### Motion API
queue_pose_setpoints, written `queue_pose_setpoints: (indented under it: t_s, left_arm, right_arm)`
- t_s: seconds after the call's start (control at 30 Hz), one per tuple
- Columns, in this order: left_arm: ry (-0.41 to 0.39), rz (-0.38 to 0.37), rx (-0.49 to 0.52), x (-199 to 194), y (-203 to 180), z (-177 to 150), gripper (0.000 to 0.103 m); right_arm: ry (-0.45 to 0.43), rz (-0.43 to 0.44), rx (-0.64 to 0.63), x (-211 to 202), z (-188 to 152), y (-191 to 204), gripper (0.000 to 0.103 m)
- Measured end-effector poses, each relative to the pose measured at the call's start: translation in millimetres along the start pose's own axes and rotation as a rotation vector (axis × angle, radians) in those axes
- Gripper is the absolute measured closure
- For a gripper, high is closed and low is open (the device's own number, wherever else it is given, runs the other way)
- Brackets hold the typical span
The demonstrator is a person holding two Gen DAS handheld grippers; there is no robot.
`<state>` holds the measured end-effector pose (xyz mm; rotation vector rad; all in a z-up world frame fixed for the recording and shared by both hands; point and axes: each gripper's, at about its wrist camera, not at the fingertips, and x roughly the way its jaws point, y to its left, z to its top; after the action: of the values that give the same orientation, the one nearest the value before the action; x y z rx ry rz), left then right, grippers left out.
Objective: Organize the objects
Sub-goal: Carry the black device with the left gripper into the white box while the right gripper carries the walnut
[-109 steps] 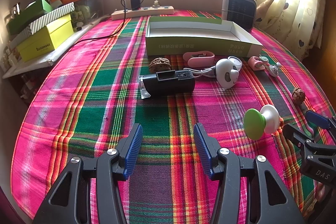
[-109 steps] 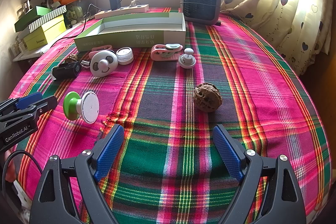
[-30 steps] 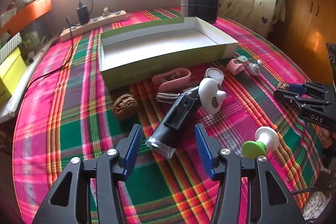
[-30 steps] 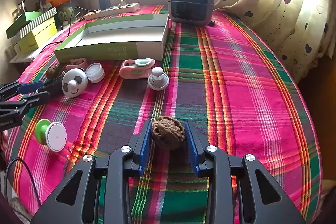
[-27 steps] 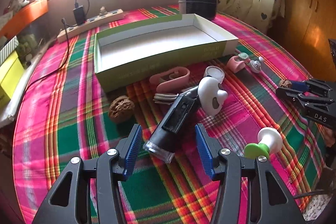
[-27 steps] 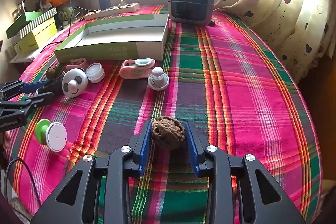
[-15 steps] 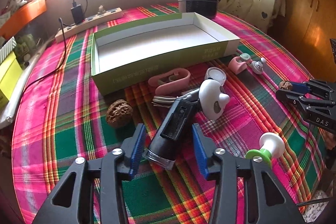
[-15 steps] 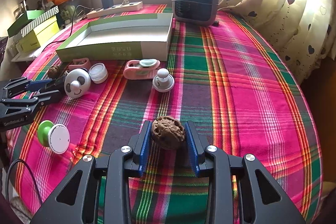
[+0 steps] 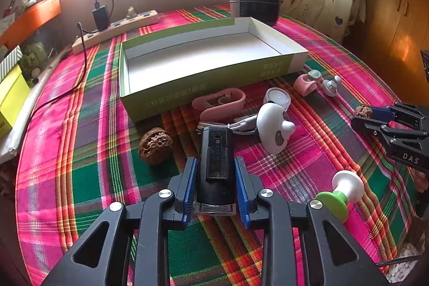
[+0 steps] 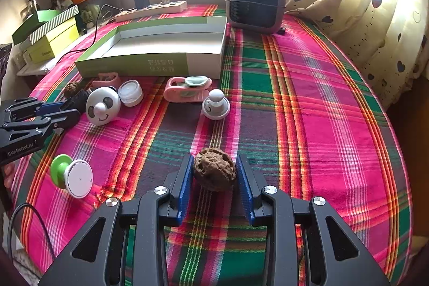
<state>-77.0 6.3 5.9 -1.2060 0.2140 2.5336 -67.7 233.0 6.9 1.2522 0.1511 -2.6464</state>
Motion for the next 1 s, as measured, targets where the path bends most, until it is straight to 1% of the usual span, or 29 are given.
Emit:
queue_pose_setpoints:
  t_s: [0.33,0.63,0.8,1.0]
  left_arm:
    - [0.005,0.000,-0.013,-1.3,-0.1,0.1,0.078]
    - [-0.002,-0.001,-0.033,-8.0,0.3,0.8,0.078]
    - [-0.020,0.001,-0.045,-16.7,3.0,7.6,0.078]
    - [-0.042,0.006,-0.057,-23.8,10.6,24.4,0.078]
  right_arm:
    - [0.000,0.005,0.002,-0.9,0.5,0.0,0.069]
    - [-0.027,0.019,0.003,-10.0,7.4,1.7,0.069]
    - [-0.042,0.033,-0.008,-15.2,17.6,3.3,0.069]
    - [-0.074,0.047,-0.038,-21.1,39.9,7.7,0.069]
